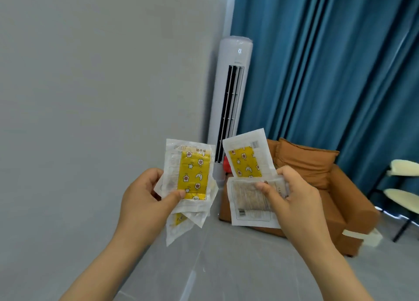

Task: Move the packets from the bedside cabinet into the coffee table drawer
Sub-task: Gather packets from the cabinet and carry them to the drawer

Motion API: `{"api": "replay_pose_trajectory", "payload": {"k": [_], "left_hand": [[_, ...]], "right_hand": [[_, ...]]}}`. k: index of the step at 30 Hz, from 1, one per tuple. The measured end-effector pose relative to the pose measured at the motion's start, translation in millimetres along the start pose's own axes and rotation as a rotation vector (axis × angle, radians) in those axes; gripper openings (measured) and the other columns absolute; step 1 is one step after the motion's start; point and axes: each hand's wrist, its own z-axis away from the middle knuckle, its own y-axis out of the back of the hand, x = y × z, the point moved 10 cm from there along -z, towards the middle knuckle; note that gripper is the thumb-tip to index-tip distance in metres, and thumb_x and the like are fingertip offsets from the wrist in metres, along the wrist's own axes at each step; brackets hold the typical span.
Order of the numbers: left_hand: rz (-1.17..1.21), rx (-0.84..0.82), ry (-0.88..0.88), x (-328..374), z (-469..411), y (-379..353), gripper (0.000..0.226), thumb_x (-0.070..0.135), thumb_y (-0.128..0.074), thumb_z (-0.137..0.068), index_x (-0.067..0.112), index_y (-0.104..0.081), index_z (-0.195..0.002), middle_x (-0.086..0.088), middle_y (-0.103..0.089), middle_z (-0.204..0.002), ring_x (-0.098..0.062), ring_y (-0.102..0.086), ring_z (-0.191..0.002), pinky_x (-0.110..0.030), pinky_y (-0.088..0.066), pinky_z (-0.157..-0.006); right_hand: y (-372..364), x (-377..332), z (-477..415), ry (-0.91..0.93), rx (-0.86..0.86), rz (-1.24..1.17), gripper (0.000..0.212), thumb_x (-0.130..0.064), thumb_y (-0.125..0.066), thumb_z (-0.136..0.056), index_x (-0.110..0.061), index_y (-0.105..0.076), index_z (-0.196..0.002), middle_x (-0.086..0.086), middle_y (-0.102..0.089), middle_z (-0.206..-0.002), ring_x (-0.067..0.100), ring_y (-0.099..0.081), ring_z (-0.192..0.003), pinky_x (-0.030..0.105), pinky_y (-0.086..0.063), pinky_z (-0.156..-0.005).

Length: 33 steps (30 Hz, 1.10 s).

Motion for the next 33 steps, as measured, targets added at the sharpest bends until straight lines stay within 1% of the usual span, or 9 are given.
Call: {"api": "replay_pose_trajectory", "payload": {"k": [5, 8, 12, 16, 19, 21, 24, 27, 33], "left_hand": [[0.081, -0.153, -0.058, 29, -20, -107, 0.021, 0.021, -0.077, -0.075, 0.029, -0.062, -0.086, 0.015, -0.070, -0.078, 0.004, -0.065, -0.073, -0.013, -0.050, -0.047], [0.133, -0.241, -0.086, 43, -33, -169, 0.023, 0.020, -0.078, -0.074, 0.030, -0.062, -0.086, 0.015, -0.069, -0.083, -0.001, -0.067, -0.073, -0.015, -0.051, -0.050], [0.205, -0.357, -0.138, 62, -55, -248, 0.023, 0.017, -0.077, -0.074, 0.028, -0.063, -0.088, 0.014, -0.070, -0.085, -0.003, -0.068, -0.075, -0.016, -0.052, -0.053], [0.268, -0.443, -0.189, 78, -85, -319, 0.019, 0.014, -0.077, -0.074, 0.023, -0.064, -0.084, 0.009, -0.071, -0.081, -0.003, -0.068, -0.075, -0.018, -0.053, -0.052], [0.302, -0.510, -0.225, 91, -108, -372, 0.020, 0.017, -0.078, -0.073, 0.027, -0.064, -0.084, 0.017, -0.071, -0.083, -0.002, -0.068, -0.076, -0.024, -0.056, -0.055], [0.319, -0.557, -0.261, 100, -120, -404, 0.020, 0.017, -0.077, -0.074, 0.029, -0.063, -0.082, 0.023, -0.070, -0.084, 0.001, -0.067, -0.075, -0.021, -0.053, -0.050], [0.342, -0.614, -0.304, 114, -130, -458, 0.019, 0.016, -0.078, -0.074, 0.027, -0.064, -0.081, 0.019, -0.070, -0.084, -0.002, -0.065, -0.074, -0.021, -0.051, -0.054], [0.367, -0.694, -0.316, 129, -127, -519, 0.019, 0.017, -0.078, -0.074, 0.028, -0.065, -0.083, 0.019, -0.070, -0.085, -0.004, -0.066, -0.075, -0.025, -0.053, -0.061], [0.397, -0.813, -0.392, 169, -99, -639, 0.016, 0.016, -0.077, -0.075, 0.023, -0.066, -0.083, 0.018, -0.069, -0.085, -0.004, -0.065, -0.076, -0.019, -0.054, -0.057]], "right_hand": [[77, 63, -6, -0.077, 0.145, 0.079, 0.025, -0.049, -0.058, -0.080, -0.025, -0.056, -0.088, -0.029, -0.058, -0.087, -0.015, -0.057, -0.089, 0.017, -0.055, -0.054], [112, 98, -9, -0.133, 0.211, 0.115, 0.021, -0.049, -0.057, -0.080, -0.029, -0.055, -0.085, -0.028, -0.060, -0.086, -0.014, -0.057, -0.089, 0.011, -0.050, -0.053], [153, 146, -23, -0.200, 0.318, 0.198, 0.015, -0.042, -0.064, -0.084, -0.030, -0.055, -0.083, -0.023, -0.064, -0.083, -0.007, -0.060, -0.082, 0.017, -0.050, -0.052], [184, 186, -47, -0.240, 0.413, 0.274, 0.019, -0.041, -0.064, -0.085, -0.025, -0.059, -0.093, -0.026, -0.063, -0.085, -0.007, -0.060, -0.081, 0.024, -0.055, -0.055], [206, 212, -66, -0.273, 0.469, 0.345, 0.021, -0.043, -0.063, -0.084, -0.024, -0.058, -0.091, -0.024, -0.063, -0.085, -0.003, -0.061, -0.077, 0.022, -0.053, -0.053], [219, 230, -74, -0.296, 0.495, 0.391, 0.021, -0.043, -0.063, -0.084, -0.024, -0.056, -0.090, -0.020, -0.064, -0.088, -0.001, -0.061, -0.073, 0.019, -0.050, -0.052], [240, 260, -77, -0.346, 0.545, 0.440, 0.018, -0.041, -0.063, -0.084, -0.026, -0.056, -0.089, -0.020, -0.065, -0.089, -0.004, -0.061, -0.077, 0.019, -0.052, -0.055], [267, 292, -76, -0.384, 0.589, 0.477, 0.016, -0.036, -0.065, -0.084, -0.023, -0.057, -0.088, -0.021, -0.064, -0.086, -0.009, -0.060, -0.079, 0.011, -0.049, -0.058], [335, 367, -64, -0.463, 0.684, 0.523, 0.014, -0.038, -0.064, -0.084, -0.026, -0.058, -0.089, -0.021, -0.067, -0.088, -0.006, -0.062, -0.078, 0.018, -0.053, -0.060]]}}
